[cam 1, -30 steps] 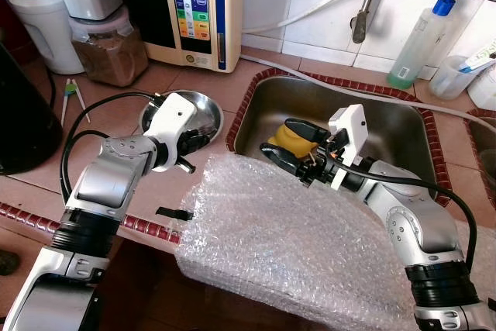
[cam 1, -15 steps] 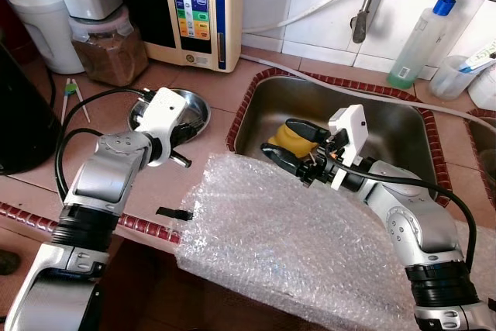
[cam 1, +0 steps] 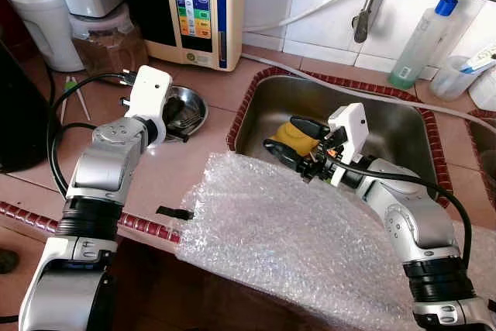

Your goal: Kitchen organization

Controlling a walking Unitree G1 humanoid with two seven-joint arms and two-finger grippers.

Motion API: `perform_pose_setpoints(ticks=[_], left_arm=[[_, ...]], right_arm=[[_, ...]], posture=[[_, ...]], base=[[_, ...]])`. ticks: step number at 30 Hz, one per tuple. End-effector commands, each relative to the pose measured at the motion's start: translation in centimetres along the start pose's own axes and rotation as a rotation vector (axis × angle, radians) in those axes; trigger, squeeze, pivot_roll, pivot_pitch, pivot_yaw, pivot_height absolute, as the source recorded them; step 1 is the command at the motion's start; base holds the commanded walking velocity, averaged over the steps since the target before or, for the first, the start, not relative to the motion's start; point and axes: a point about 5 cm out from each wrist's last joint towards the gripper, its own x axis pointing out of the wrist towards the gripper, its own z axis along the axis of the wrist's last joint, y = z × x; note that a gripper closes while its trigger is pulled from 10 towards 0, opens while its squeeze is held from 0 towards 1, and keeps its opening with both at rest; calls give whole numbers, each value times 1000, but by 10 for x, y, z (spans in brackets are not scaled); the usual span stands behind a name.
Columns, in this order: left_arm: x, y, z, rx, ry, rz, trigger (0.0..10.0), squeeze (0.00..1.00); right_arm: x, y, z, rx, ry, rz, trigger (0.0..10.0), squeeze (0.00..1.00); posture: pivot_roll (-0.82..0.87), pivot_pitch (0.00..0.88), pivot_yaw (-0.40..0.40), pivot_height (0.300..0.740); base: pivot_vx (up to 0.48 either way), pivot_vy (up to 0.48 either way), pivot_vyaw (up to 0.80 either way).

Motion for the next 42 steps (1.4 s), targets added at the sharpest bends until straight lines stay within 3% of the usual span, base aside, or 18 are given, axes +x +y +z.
perform_pose_setpoints(ticks=[1, 2, 3, 4, 13, 22, 42], left_arm=[[0, 4, 13, 11, -56, 27, 0, 0], [0, 4, 13, 11, -56, 27, 0, 0], [-1, 11, 17, 24, -81, 66, 10000, 820], [-2, 13, 18, 5, -85, 71, 10000, 1000], [-2, 11, 3, 0, -35, 65, 10000, 1000], [1, 26, -8, 59, 21, 187, 10000, 1000], [10, 30, -16, 32, 66, 174, 10000, 1000]], right_arm=[[1, -3, 5, -19, -11, -15, 10000, 0], [1, -3, 5, -19, -11, -15, 10000, 0], [1, -4, 4, -23, -10, -19, 10000, 0], [2, -4, 4, -27, -9, -22, 10000, 0], [5, -2, 12, -26, -46, -23, 10000, 0], [9, 2, 7, -35, -34, -7, 10000, 0], [13, 13, 4, -26, -41, 31, 10000, 0]], posture=[[-9, 92, -44, 740], [-9, 92, -44, 740], [-8, 92, -45, 740], [-7, 92, -45, 740], [-9, 89, -44, 740], [3, 83, -37, 740], [-3, 103, -26, 740]], base=[[0, 0, 0], [0, 0, 0], [0, 0, 0], [0, 0, 0], [0, 0, 0], [0, 0, 0], [0, 0, 0]])
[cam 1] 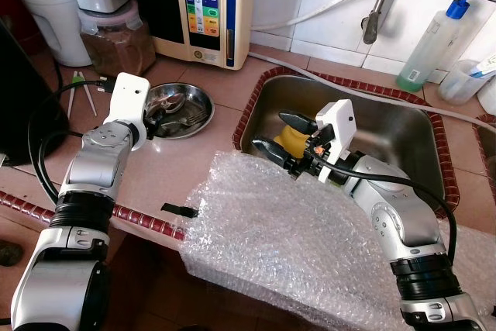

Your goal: Kitchen organization

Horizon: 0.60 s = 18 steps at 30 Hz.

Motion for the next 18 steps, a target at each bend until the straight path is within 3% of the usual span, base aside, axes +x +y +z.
perform_pose_setpoints(ticks=[1, 3, 4, 5, 7, 8, 9, 10, 18], left_arm=[[2, 0, 6, 6, -10, -6, 10000, 1000], [3, 0, 6, 1, 0, -15, 10000, 1000], [4, 0, 6, -1, 5, -25, 10000, 102], [5, 0, 7, -4, 7, -28, 10000, 0], [6, -1, 8, -21, 12, -58, 9765, 0], [6, -2, 8, -23, 13, -64, 8039, 0], [7, -2, 8, -24, 18, -70, 2902, 0], [7, -2, 9, -23, 25, -90, 0, 0], [9, -3, 10, -11, 30, -124, 0, 0]], right_arm=[[0, 2, 2, -9, -4, 5, 10000, 0], [1, 3, 1, -14, -2, 7, 10000, 0], [1, 3, 1, -16, -1, 8, 10000, 0], [1, 3, 1, -17, -1, 8, 10000, 0], [0, 3, 1, -19, 0, 6, 10000, 0], [0, 3, 1, -19, 0, 5, 10000, 0], [0, 3, 1, -20, 0, 3, 10000, 0], [0, 2, 2, -22, 1, -1, 10000, 0], [-1, 1, 1, -29, 6, -5, 10000, 0]], posture=[[-3, 103, -25, 740], [-6, 103, -25, 740], [-7, 104, -25, 740], [-8, 103, -25, 740], [-11, 105, -25, 740], [-11, 105, -25, 740], [-12, 106, -25, 740], [-14, 107, -25, 740], [-15, 108, -26, 740]], base=[[0, 0, 0], [0, 0, 0], [0, 0, 0], [0, 0, 0], [0, 0, 0], [0, 0, 0], [0, 0, 0], [0, 0, 0], [0, 0, 0]])
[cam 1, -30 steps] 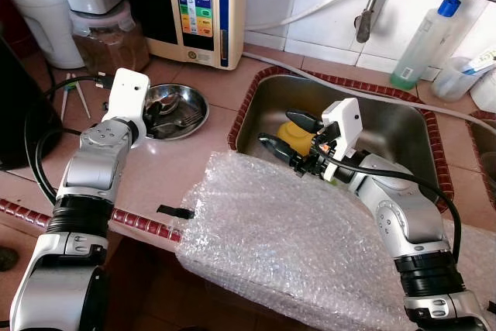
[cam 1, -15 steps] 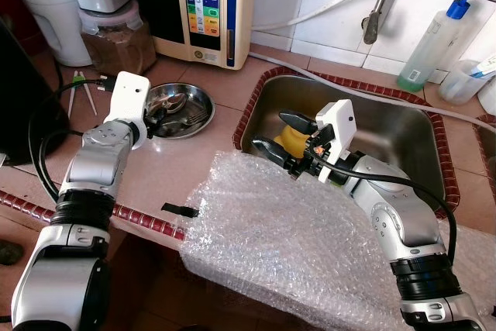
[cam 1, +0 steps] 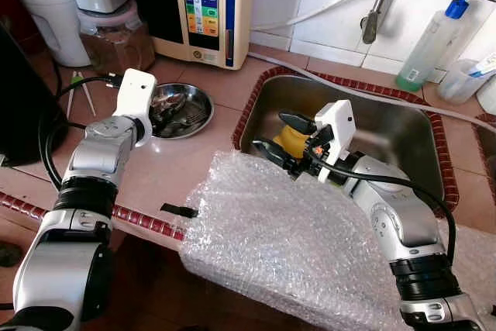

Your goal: Kitchen organization

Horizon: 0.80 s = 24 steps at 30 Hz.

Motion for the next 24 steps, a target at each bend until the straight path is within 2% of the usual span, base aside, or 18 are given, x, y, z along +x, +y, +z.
perform_pose_setpoints(ticks=[1, 11, 24], left_arm=[[0, 2, 6, 15, -7, -9, 0, 0], [1, 2, -6, 10, 59, -27, 0, 0], [2, 1, -8, 5, 62, -41, 0, 0]], right_arm=[[-1, 2, 1, -21, 0, 0, 10000, 0], [-2, 1, 1, -31, 8, -3, 10000, 0], [-1, 2, 0, -20, 10, 13, 10000, 0]], posture=[[-15, 109, -26, 740], [-21, 109, -28, 740], [-17, 112, -30, 740]], base=[[0, 0, 0], [0, 0, 0], [0, 0, 0]])
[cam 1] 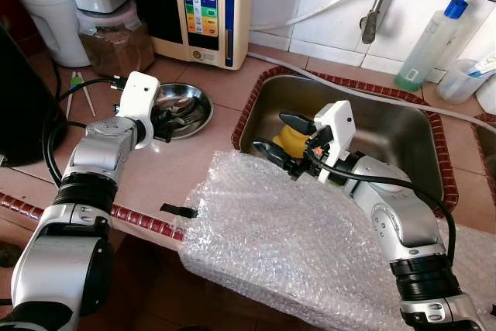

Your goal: Kitchen organization

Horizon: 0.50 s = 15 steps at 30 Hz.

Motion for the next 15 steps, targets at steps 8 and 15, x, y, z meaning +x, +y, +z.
perform_pose_setpoints(ticks=[8, 15], left_arm=[[0, 0, -5, 1, 16, -8, 0, 0], [-3, 4, -6, -72, -28, 21, 0, 0]], right_arm=[[-1, 4, 0, 5, 0, 33, 10000, 0], [-1, 4, 0, 9, 0, 26, 10000, 0]], posture=[[-17, 114, -32, 740], [-19, 109, -27, 740]], base=[[0, 0, 0], [0, 0, 0]])
